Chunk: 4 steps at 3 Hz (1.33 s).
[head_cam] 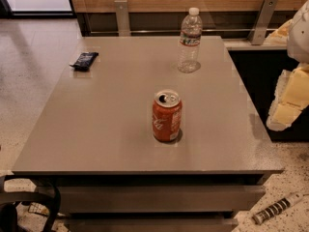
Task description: Move coke can near rxbar blueberry
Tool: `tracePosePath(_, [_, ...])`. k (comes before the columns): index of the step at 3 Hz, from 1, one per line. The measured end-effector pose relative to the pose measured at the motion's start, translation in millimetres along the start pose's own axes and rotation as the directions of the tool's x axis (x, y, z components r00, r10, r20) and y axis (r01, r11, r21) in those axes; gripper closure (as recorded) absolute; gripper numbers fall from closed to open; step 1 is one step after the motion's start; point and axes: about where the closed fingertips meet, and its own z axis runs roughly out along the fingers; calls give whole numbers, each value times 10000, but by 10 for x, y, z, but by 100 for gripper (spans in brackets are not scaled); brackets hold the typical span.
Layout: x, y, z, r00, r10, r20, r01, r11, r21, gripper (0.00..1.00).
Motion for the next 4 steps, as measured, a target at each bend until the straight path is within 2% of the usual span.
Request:
tracePosePath(2, [0,0,0,10000,0,0,0,10000,0,0])
tracePosePath(3, [-87,21,23,9990,158,418,-158,9999,-3,0])
tracePosePath(4, [-407,156,162,9745,783,2102,-783,9969,-83,0])
